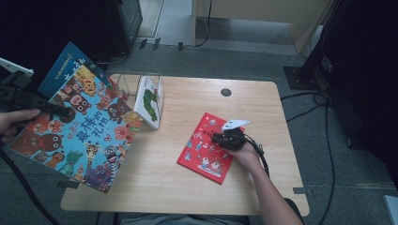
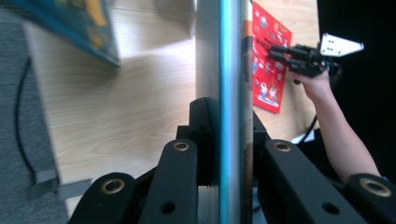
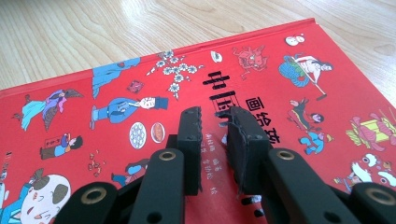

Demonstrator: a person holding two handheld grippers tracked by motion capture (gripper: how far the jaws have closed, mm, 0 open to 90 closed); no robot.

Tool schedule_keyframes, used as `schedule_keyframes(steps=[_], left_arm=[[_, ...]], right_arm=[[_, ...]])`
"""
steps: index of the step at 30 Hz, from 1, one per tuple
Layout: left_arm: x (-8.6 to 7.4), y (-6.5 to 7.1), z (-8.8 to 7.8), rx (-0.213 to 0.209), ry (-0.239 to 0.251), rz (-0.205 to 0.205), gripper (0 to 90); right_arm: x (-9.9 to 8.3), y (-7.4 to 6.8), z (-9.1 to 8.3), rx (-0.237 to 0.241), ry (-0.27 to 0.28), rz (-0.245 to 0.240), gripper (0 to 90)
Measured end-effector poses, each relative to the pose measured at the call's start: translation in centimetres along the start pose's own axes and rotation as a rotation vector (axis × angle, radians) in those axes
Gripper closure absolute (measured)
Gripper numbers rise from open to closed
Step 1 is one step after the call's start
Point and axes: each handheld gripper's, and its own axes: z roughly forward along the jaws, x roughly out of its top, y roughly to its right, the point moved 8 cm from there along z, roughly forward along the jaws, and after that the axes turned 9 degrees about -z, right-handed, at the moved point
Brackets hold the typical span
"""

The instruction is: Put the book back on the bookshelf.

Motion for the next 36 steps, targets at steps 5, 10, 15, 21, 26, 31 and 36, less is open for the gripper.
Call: schedule_keyframes(steps=[5,10,15,21,26,31,36], left_arm=[[0.2,-1.6,-1.7,0.056,0.026,-0.034,81.6],[1.4,-2.6,-2.4,0.078,0.058,-0.069,81.4],[2.8,-3.2,-3.3,0.099,0.089,-0.094,81.5],[4.8,-3.5,-3.9,0.115,0.125,-0.12,81.4],[6.9,-3.3,-3.3,0.132,0.14,-0.13,81.5],[9.0,-3.0,-2.4,0.166,0.155,-0.127,81.3],[10.9,-3.1,-1.1,0.163,0.157,-0.139,81.5]], right_arm=[[0.0,0.0,0.0,0.0,0.003,0.002,75.9],[0.1,0.0,0.1,-0.005,0.001,-0.007,76.0],[0.1,0.0,0.1,0.0,0.002,-0.004,76.0],[0.1,0.0,0.2,-0.002,0.005,-0.005,76.0],[0.1,0.0,0.1,-0.004,0.005,-0.005,76.1],[0.1,-0.2,0.2,-0.006,0.002,-0.016,76.0],[0.1,-0.4,0.2,-0.009,0.0,-0.022,76.0]])
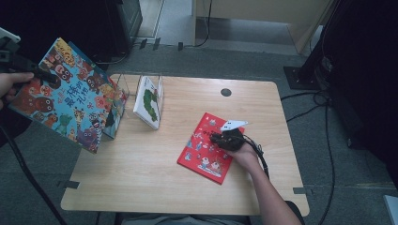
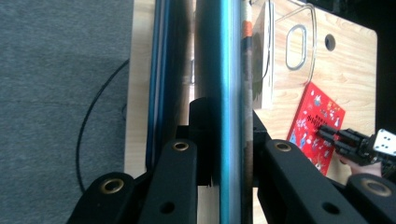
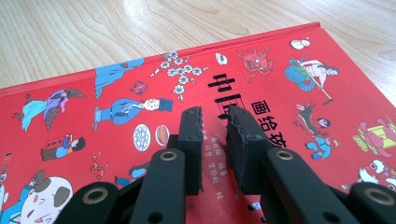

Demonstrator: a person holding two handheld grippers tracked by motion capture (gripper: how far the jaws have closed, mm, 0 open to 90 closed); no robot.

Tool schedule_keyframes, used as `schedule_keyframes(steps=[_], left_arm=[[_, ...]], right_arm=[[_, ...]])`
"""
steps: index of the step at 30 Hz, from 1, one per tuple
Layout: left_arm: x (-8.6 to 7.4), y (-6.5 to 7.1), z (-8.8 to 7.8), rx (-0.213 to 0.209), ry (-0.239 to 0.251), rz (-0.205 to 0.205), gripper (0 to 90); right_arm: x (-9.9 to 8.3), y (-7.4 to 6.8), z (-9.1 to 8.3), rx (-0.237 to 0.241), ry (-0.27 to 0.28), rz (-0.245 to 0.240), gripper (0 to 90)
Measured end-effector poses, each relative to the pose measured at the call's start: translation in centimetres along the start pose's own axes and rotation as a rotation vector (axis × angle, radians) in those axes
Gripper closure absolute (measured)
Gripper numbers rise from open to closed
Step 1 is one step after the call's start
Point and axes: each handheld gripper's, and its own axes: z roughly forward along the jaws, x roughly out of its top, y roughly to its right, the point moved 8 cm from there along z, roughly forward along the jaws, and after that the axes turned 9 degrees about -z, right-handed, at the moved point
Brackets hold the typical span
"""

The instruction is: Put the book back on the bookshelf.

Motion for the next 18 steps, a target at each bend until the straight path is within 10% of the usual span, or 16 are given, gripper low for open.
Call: schedule_keyframes(steps=[18], left_arm=[[3.1,2.2,5.1,0.059,-0.011,0.058,81.1]], right_arm=[[-0.8,-0.7,-0.8,-0.033,0.024,0.003,76.0]])
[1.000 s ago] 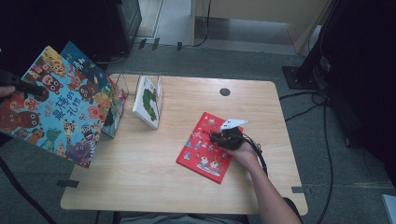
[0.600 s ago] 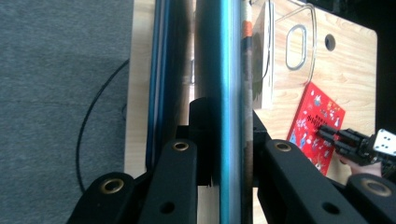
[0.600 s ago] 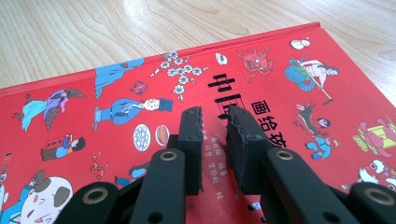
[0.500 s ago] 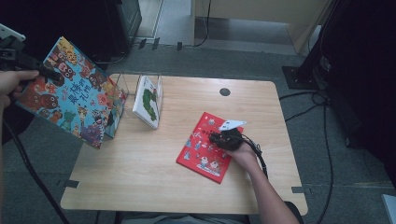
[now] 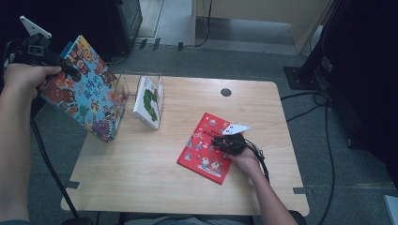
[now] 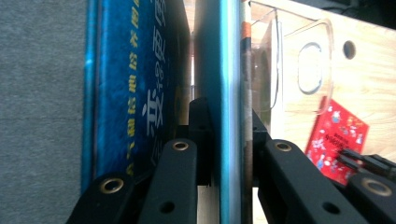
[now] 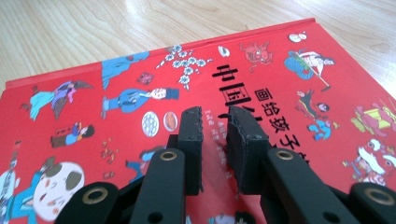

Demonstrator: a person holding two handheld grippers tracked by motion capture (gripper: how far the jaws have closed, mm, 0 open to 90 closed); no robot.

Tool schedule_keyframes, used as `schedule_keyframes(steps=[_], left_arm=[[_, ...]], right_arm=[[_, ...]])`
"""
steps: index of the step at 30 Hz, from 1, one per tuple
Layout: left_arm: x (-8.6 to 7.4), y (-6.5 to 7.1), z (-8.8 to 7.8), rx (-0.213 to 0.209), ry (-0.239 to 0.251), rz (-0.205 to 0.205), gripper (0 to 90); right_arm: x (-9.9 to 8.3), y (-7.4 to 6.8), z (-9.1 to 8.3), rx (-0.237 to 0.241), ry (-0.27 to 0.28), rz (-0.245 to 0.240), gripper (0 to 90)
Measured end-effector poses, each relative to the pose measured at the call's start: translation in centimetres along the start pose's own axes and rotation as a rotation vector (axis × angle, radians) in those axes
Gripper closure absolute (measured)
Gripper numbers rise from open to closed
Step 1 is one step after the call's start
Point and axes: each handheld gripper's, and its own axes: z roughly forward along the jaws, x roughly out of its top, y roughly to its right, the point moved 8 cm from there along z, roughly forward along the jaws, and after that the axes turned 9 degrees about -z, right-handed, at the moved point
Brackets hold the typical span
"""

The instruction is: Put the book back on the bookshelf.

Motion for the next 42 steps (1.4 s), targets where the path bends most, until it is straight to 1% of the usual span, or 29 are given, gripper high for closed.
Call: schedule_keyframes(steps=[3,6,9,10,11,12,14,16,17,19,20,22,23,24,25,27,29,31,32,33,38,40,42], left_arm=[[0.0,-0.1,0.8,0.008,-0.012,-0.009,81.0],[0.0,-0.2,1.3,0.013,-0.014,-0.002,80.5],[0.0,-0.2,1.3,0.007,-0.019,-0.003,79.6],[-0.1,-0.1,1.3,-0.005,-0.032,-0.005,79.0],[-0.2,-0.1,1.2,-0.013,-0.04,-0.004,77.9],[-0.2,0.0,1.1,-0.012,-0.043,-0.007,78.1],[-0.1,0.1,0.4,-0.023,-0.019,-0.012,77.9],[0.1,0.2,-0.4,-0.043,0.007,-0.031,77.1],[0.1,0.2,-0.8,-0.043,0.018,-0.032,76.3],[0.0,-0.1,-1.6,-0.016,0.025,-0.023,74.1],[0.0,0.0,-2.0,-0.038,0.032,-0.032,71.8],[-0.1,0.4,-2.9,-0.101,0.053,-0.045,70.7],[-0.2,0.7,-3.1,-0.114,0.05,-0.048,70.8],[-0.4,1.0,-3.2,-0.122,0.045,-0.036,70.9],[-0.7,1.4,-3.2,-0.114,0.042,-0.018,70.9],[-1.1,2.1,-3.1,-0.121,0.042,0.01,70.2],[-1.5,2.8,-2.8,-0.125,0.042,0.028,69.9],[-1.9,3.2,-2.4,-0.105,0.043,0.054,68.7],[-2.2,3.4,-2.1,-0.11,0.039,0.061,68.5],[-2.5,3.7,-1.9,-0.125,0.032,0.062,68.1],[-3.8,4.4,-0.5,-0.138,0.014,0.092,66.3],[-4.2,4.9,0.1,-0.152,0.012,0.102,65.7],[-4.8,5.2,0.7,-0.152,0.01,0.115,64.3]], right_arm=[[-0.2,0.0,-0.3,-0.004,-0.002,0.008,76.0],[-0.4,0.1,-0.5,-0.006,-0.002,0.012,76.0],[-0.4,0.2,-0.5,-0.004,0.003,0.022,76.0],[-0.4,0.2,-0.5,-0.004,0.003,0.021,76.0],[-0.4,0.2,-0.5,-0.003,0.003,0.022,76.0],[-0.4,0.2,-0.5,-0.003,0.004,0.021,75.7],[-0.4,0.2,-0.5,-0.004,0.004,0.023,75.4],[-0.4,0.2,-0.5,-0.006,0.003,0.021,75.1],[-0.4,0.2,-0.5,-0.005,0.003,0.023,75.1],[-0.4,0.2,-0.5,-0.004,0.003,0.024,75.1],[-0.4,0.2,-0.5,-0.002,0.003,0.027,75.1],[-0.4,0.2,-0.5,0.005,0.003,0.04,75.2],[-0.4,0.3,-0.5,0.005,0.004,0.046,75.1],[-0.4,0.4,-0.6,0.007,0.005,0.051,74.7],[-0.4,0.4,-0.6,0.011,0.005,0.062,74.7],[-0.4,0.5,-0.6,0.009,0.002,0.072,74.7],[-0.5,0.5,-0.7,0.01,-0.005,0.075,74.7],[-0.6,0.6,-0.9,0.005,-0.01,0.072,74.7],[-0.6,0.7,-0.9,0.003,-0.012,0.075,74.7],[-0.7,0.7,-1.0,0.003,-0.015,0.079,74.7],[-0.9,1.1,-1.5,-0.001,-0.019,0.097,72.5],[-0.9,1.3,-1.8,-0.012,-0.018,0.099,70.0],[-0.8,1.5,-2.2,-0.022,-0.012,0.103,68.0]])
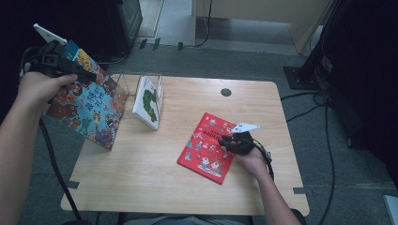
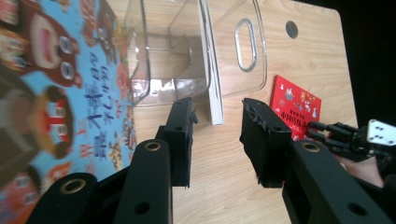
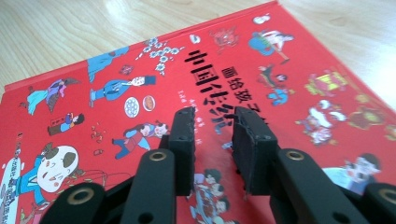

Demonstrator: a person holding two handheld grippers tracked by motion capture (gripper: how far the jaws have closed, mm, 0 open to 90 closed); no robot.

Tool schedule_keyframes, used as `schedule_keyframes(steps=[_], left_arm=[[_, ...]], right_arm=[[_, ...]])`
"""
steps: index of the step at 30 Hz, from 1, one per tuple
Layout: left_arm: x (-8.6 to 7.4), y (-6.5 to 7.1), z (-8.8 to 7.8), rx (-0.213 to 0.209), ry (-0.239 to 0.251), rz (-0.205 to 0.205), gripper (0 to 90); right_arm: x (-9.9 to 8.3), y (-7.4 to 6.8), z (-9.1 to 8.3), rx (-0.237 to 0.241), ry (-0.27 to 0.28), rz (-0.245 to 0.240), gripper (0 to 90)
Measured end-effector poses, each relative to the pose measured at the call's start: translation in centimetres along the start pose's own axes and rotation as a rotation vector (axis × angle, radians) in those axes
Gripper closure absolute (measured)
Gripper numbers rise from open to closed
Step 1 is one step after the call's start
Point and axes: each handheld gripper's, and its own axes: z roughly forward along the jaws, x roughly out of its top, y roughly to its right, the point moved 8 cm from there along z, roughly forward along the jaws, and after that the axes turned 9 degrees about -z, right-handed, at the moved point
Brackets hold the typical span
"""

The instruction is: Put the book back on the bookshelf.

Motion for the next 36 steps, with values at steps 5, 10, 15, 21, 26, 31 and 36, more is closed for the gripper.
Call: schedule_keyframes(steps=[5,10,15,21,26,31,36], left_arm=[[-1.1,0.5,1.3,-0.011,-0.001,0.026,60.0],[-2.2,1.1,2.4,-0.012,-0.002,0.052,55.4],[-3.5,1.8,4.0,-0.036,-0.023,0.073,51.4],[-5.0,1.9,6.1,-0.044,-0.04,0.094,48.4],[-6.2,2.4,7.8,-0.054,-0.062,0.129,45.7],[-7.4,2.6,9.5,-0.064,-0.094,0.159,44.2],[-8.2,3.0,10.8,-0.082,-0.103,0.182,44.2]], right_arm=[[0.0,0.7,-0.6,-0.02,0.018,0.001,63.4],[0.0,1.3,-0.8,-0.032,0.023,0.008,60.5],[-0.3,1.6,-0.9,-0.024,0.003,0.025,59.7],[-0.7,1.9,-1.0,-0.025,-0.003,0.049,58.5],[-1.0,2.2,-1.0,-0.032,-0.009,0.057,56.5],[-1.1,2.3,-1.2,-0.033,-0.002,0.061,56.3],[-1.2,2.5,-1.5,-0.042,0.006,0.065,56.6]])
